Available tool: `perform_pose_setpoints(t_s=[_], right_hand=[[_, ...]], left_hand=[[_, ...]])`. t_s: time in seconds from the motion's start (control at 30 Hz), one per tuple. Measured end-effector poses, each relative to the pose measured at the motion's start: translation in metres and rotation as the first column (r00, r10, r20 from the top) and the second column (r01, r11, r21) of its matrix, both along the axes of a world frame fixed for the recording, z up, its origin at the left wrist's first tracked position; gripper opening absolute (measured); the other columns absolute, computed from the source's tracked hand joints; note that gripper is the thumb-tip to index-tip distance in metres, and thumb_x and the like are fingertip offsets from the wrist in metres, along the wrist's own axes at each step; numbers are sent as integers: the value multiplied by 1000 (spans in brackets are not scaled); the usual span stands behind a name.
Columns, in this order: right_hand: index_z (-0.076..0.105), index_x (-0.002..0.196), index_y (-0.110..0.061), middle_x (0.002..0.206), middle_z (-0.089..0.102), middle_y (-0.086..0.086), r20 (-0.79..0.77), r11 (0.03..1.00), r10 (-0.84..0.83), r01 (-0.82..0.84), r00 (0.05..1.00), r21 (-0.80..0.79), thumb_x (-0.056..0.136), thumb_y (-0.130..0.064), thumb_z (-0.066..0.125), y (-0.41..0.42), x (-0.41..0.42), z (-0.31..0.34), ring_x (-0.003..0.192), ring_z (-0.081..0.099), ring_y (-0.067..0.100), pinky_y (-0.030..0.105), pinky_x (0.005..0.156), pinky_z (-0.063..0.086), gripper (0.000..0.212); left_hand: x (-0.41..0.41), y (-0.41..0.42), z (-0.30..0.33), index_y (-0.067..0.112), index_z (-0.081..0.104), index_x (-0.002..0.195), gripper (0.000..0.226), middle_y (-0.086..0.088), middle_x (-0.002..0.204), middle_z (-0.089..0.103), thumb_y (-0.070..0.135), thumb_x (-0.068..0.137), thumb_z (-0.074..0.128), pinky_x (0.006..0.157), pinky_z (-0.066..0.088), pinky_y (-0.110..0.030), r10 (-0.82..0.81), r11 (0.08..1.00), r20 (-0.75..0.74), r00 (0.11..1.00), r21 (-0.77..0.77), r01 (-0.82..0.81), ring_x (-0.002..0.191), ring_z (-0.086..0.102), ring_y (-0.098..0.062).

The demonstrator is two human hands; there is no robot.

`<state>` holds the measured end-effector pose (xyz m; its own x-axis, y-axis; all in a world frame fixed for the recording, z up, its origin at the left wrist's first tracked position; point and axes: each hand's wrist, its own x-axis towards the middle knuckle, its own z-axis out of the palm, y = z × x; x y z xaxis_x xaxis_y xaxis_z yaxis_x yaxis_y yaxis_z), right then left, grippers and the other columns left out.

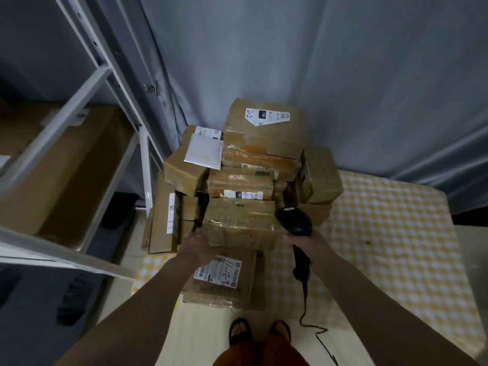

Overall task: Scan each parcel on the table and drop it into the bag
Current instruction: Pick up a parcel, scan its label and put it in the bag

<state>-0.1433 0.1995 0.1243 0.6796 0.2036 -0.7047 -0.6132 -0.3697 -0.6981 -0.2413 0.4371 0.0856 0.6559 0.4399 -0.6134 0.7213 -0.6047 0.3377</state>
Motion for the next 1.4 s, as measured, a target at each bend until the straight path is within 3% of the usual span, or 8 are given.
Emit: perform_pose_setpoints(t_s=[0.23,0.4,0.6,0.8,0.9,1.07,1.2,1.4], right_hand=[[60,105,-21,99,59,-1,26,999,2,-3,1000,42,81,-14,74,34,25,-25,100,53,23,36,89,40,29],[59,118,-20,113,60,3,-13,999,2,-2,1000,44,78,-17,77,42,30,-43,111,53,26,45,102,41,44],[62,110,-14,95,62,2,30,1000,1,-1,1000,-3,80,-14,76,35,32,-25,90,56,22,35,81,42,33],[66,88,-10,72,60,9,84,993,122,-122,989,-5,80,-12,73,30,27,8,71,58,22,34,70,45,11],[68,89,-9,79,64,11,79,989,148,-148,986,3,80,-13,74,34,23,15,80,61,25,34,77,47,11],[69,92,-14,100,70,17,97,997,-9,2,995,79,78,-11,75,36,27,21,98,65,32,46,95,48,15],[61,107,-18,97,62,1,113,984,-98,79,989,160,80,-15,75,33,25,31,89,58,18,38,86,46,31],[68,95,-23,101,72,5,86,976,14,-33,996,216,76,-17,78,37,6,38,99,67,24,47,97,48,22]], left_hand=[[25,29,-70,16,41,137,139,-7,128,59,60,15,90,94,53,-46,462,838,81,883,-367,-404,111,61,-29],[36,7,-35,22,34,145,99,-2,132,53,28,63,89,102,45,-42,533,796,149,833,-422,-434,122,50,-28],[21,-14,-15,46,12,150,118,-17,133,31,43,59,88,96,40,-47,162,987,331,930,-79,-144,121,34,-36],[-6,-29,-4,36,6,151,129,-16,156,-8,48,53,88,110,33,-48,-179,931,100,979,340,135,136,22,-40],[-17,-25,-7,29,15,149,115,-8,155,11,43,58,85,106,39,-43,-229,912,74,971,365,188,129,30,-35],[-18,-6,4,17,29,142,118,-4,134,38,44,44,91,109,35,-42,109,993,114,987,33,-113,127,40,-27],[-28,2,8,12,58,126,117,-5,115,68,45,20,96,98,49,-43,521,674,34,853,-630,-387,113,60,-26],[-30,-8,15,25,66,123,95,0,122,68,52,36,94,104,44,-49,534,467,-46,844,-816,-340,117,59,-21]])
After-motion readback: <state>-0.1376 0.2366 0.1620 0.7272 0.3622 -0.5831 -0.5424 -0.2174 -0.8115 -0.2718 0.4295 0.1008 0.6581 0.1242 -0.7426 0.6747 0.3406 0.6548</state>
